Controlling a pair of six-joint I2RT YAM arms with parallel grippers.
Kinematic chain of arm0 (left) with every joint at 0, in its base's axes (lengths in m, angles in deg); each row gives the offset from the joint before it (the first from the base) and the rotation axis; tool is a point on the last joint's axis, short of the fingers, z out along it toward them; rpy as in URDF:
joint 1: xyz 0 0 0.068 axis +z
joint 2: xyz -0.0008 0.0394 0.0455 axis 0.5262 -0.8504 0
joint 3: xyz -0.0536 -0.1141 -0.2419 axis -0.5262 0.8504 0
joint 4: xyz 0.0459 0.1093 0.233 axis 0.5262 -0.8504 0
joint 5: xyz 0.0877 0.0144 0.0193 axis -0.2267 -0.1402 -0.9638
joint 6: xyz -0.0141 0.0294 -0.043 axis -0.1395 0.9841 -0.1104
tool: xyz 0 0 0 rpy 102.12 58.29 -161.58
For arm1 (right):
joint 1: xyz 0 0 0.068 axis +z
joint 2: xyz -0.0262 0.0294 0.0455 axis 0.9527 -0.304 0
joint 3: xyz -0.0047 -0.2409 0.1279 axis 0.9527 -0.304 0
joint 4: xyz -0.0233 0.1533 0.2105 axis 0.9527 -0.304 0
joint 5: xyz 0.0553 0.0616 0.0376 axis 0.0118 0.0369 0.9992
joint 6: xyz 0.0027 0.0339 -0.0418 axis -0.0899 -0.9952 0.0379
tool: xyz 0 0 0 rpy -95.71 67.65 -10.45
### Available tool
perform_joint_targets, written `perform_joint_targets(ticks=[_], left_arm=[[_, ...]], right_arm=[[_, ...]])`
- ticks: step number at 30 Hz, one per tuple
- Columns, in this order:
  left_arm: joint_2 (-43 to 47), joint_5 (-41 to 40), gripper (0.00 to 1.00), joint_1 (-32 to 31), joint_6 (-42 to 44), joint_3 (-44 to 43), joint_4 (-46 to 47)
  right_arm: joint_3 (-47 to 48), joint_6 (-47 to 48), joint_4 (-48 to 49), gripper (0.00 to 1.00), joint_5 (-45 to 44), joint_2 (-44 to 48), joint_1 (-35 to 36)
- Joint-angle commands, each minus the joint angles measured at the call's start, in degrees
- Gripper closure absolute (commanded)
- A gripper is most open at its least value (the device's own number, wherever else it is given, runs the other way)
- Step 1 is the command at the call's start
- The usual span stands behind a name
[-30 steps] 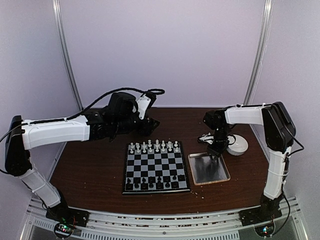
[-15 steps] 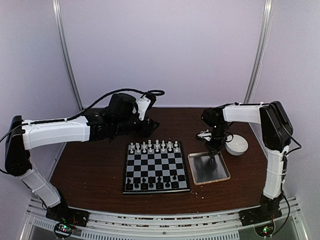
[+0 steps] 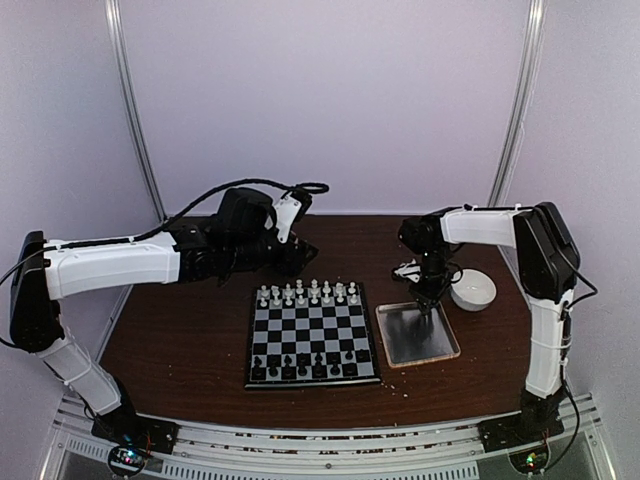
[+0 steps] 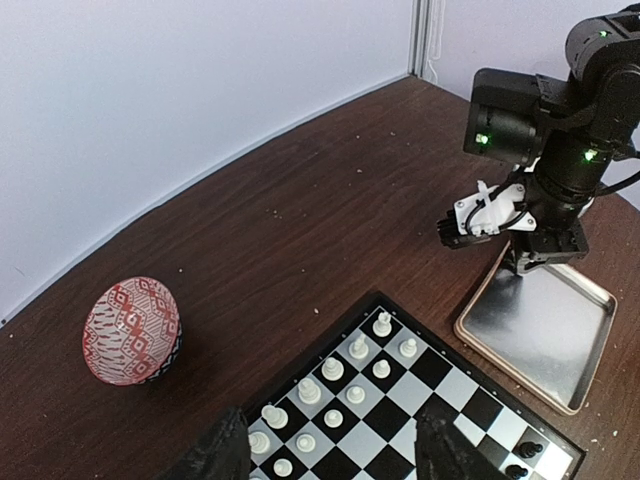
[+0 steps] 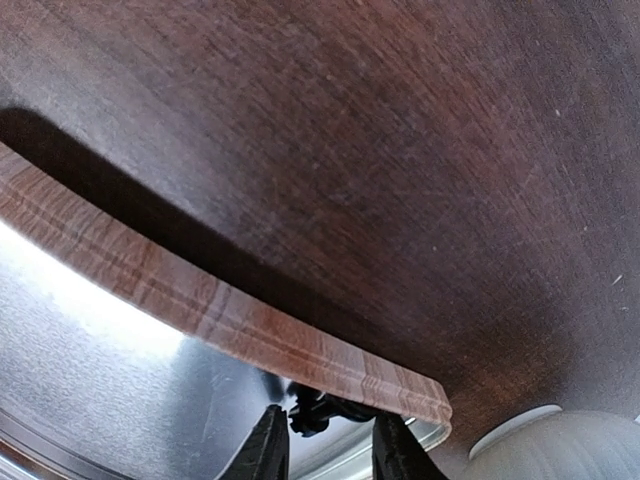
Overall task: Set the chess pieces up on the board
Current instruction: Pick up the rook from the storage box.
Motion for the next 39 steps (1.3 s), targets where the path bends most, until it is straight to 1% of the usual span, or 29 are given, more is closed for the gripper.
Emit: perform_joint_targets(ticks=[1,5,10,13,17,21,24,26,28,29,31,33,36,39], left_arm=[[0.15,0.77,0.43,0.38,-0.47,-1.00,-0.03],[0.05,0.73,0.43,0.39,0.20,-1.60,-0.87],[0.20,0.45,0.43,0.38,0.93,-1.99,-1.56],[0.56,0.19,0.43,0.38,1.16,-1.84,-1.69],[0.59,-0.10,0.43,0.38,1.33,-1.68,-1.60],[0.24,0.65,0.43,0.38,1.46,-1.62,-1.36],[0.04,3.58,0.44,0.38,2.88,-1.22,-0.57],[0.36,7.73,0.46,0.30,5.18,0.00,1.40],[1.45,13.39,0.47,-0.12,8.52,3.29,6.09],[2.47,16.00,0.48,-0.64,10.65,6.85,9.67],[4.69,18.36,0.47,-2.07,15.21,12.16,16.46],[5.59,19.49,0.47,-3.22,18.38,14.67,19.54],[5.07,20.91,0.48,-3.86,19.09,12.67,15.96],[3.98,20.55,0.48,-4.71,19.75,10.53,12.80]], right_arm=[[3.02,1.82,-2.86,0.73,-1.51,-2.45,0.44],[5.05,3.20,-4.29,0.81,-1.64,-3.74,0.50],[6.31,4.63,-5.58,0.86,-1.81,-4.50,0.62],[3.66,8.28,-4.59,0.88,-0.18,-2.62,1.57],[-1.00,10.96,-2.29,0.91,0.29,0.39,2.97],[-4.40,13.59,-1.60,0.94,3.12,2.86,3.87],[-6.84,15.21,-1.49,0.97,6.98,4.83,4.45],[-7.81,15.64,-1.66,0.98,9.81,5.67,4.46],[-9.08,16.30,-1.37,0.98,12.45,6.50,4.46],[-9.26,16.57,-1.60,0.97,13.33,6.40,4.46],[-9.14,16.00,-1.75,0.97,13.89,5.35,4.46],[-9.07,14.71,-1.11,0.96,13.43,4.67,4.46],[-9.96,12.06,1.28,0.89,11.77,5.17,4.98],[-11.29,9.93,3.22,0.88,8.54,5.79,6.52]])
